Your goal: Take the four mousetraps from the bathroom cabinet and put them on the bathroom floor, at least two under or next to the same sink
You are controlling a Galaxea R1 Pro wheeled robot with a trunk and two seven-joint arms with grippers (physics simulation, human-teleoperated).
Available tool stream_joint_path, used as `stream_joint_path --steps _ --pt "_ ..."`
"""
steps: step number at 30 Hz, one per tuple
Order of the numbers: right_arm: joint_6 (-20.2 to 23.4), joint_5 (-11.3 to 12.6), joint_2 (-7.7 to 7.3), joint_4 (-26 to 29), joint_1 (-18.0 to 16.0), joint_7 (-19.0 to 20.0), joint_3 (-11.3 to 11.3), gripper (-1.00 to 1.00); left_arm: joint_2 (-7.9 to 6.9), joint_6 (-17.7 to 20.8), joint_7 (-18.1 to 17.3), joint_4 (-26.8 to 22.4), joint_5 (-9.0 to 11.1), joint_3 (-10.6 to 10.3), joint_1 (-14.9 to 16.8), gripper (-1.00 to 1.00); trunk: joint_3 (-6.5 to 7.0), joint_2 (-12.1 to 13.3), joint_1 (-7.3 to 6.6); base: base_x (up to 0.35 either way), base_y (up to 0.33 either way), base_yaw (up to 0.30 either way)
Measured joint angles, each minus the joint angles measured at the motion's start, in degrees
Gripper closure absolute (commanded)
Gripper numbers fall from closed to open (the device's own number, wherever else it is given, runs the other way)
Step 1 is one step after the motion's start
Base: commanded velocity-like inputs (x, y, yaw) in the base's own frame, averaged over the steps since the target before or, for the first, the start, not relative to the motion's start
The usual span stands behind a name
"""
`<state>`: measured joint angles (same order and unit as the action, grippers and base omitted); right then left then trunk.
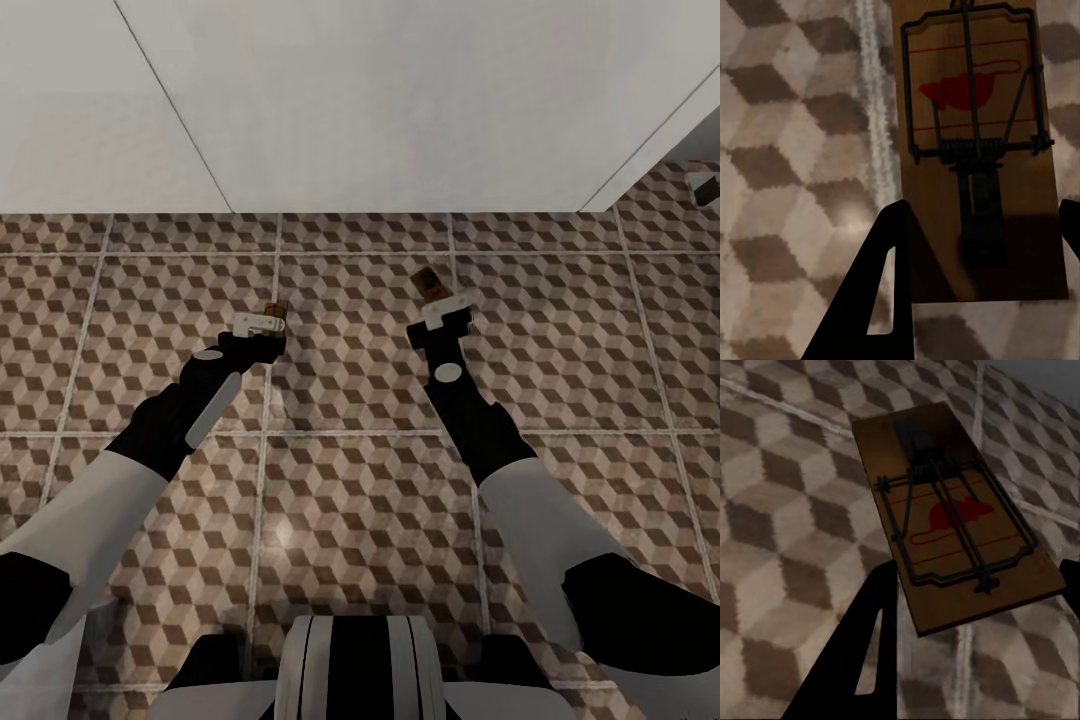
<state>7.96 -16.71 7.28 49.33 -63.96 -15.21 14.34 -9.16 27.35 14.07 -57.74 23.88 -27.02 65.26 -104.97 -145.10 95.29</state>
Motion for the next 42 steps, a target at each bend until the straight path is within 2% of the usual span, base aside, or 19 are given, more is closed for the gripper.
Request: stream_joint_path --steps 5,8,15,28,42 --pt "0.0 5.9 -1.03 0.1 0.0 6.6 -1.2 1.00 -0.05 0.0 0.0 -0.2 0.0 0.0 0.0 1.00 0.00 0.0 0.00 0.000 0.000 0.000" --pt "0.1 7.8 -1.85 0.1 0.0 9.9 -1.5 1.00 -0.06 0.1 -0.1 -0.4 0.1 0.0 0.0 1.00 0.00 0.0 0.00 0.000 0.000 0.000" --pt "0.1 8.5 -2.15 0.1 0.0 11.7 -1.6 1.00 -0.07 0.1 -0.1 -0.4 0.1 0.0 0.0 1.00 0.00 0.0 0.00 0.000 0.000 0.000" --pt "0.0 8.5 -2.17 0.1 0.0 11.8 -1.6 1.00 -0.07 0.1 -0.1 -0.3 0.1 0.0 0.0 1.00 0.00 0.0 0.00 0.009 0.000 0.000" --pt "0.0 8.4 -2.17 0.0 0.1 11.7 -1.6 1.00 -0.07 0.1 -0.1 -0.5 0.1 0.0 0.0 1.00 0.00 0.0 -0.01 0.126 0.000 0.000"
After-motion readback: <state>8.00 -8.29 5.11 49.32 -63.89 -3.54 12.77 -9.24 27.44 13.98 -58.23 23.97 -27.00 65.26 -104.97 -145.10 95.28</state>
